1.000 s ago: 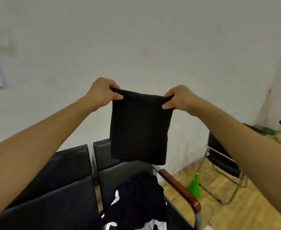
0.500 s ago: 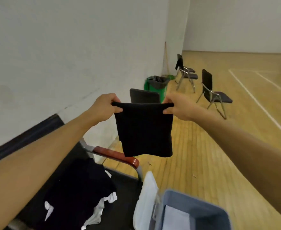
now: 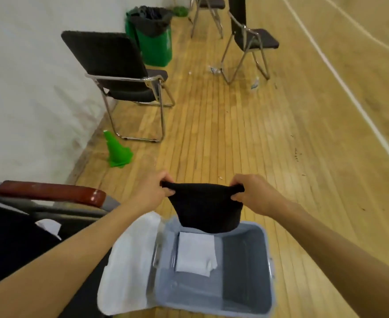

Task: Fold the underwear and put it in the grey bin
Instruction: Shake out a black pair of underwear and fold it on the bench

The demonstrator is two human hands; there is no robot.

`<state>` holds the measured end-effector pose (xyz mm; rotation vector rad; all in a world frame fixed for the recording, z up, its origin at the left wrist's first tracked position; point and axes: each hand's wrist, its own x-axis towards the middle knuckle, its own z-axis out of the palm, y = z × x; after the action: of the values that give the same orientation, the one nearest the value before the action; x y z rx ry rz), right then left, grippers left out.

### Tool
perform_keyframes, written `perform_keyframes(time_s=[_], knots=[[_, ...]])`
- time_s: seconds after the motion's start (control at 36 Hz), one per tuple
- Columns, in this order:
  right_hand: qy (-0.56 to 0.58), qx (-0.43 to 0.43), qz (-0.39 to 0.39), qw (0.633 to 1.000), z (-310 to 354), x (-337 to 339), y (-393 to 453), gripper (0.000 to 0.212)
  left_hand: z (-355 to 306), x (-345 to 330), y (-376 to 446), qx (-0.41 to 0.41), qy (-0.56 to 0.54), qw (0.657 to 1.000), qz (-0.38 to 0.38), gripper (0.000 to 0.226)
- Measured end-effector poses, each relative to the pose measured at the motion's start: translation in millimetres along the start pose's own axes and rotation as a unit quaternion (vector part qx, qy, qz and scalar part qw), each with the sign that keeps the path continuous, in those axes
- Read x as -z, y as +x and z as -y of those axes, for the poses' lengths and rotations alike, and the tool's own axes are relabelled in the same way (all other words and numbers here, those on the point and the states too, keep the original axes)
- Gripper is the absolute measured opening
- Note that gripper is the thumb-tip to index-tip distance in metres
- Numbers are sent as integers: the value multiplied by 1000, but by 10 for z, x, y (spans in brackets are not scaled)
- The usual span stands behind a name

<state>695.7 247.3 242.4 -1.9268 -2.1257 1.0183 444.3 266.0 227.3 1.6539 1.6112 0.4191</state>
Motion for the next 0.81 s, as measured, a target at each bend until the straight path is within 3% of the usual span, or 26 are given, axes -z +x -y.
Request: perform_keyframes(time_s=[0.22,0.42,0.5,0.61,0.72,0.81], knots=[[-19,-125,7,992,-1931,-1884,736,23,1401,-2154,966,16,-27,997,71,38],[-33,-202,46,978,-3014,-3279,821,23,2540,-3723,1174,31,-2,994,101,34],[-38,-227,60,971,-3301,-3690,735,26,2850,-4187,1103,62,1,990,129,27],[-43,-249,63,966,-3563,-4016,756,28,3122,-4621,1161,81,-7,989,126,35],[-71,-275,58,957,-3993,-4345,1232,30,3456,-5252,1630,87,-27,990,111,35],[-57,-308,10,949,-4361,-4614,1753,39,3679,-5733,2078,103,-24,992,66,19]])
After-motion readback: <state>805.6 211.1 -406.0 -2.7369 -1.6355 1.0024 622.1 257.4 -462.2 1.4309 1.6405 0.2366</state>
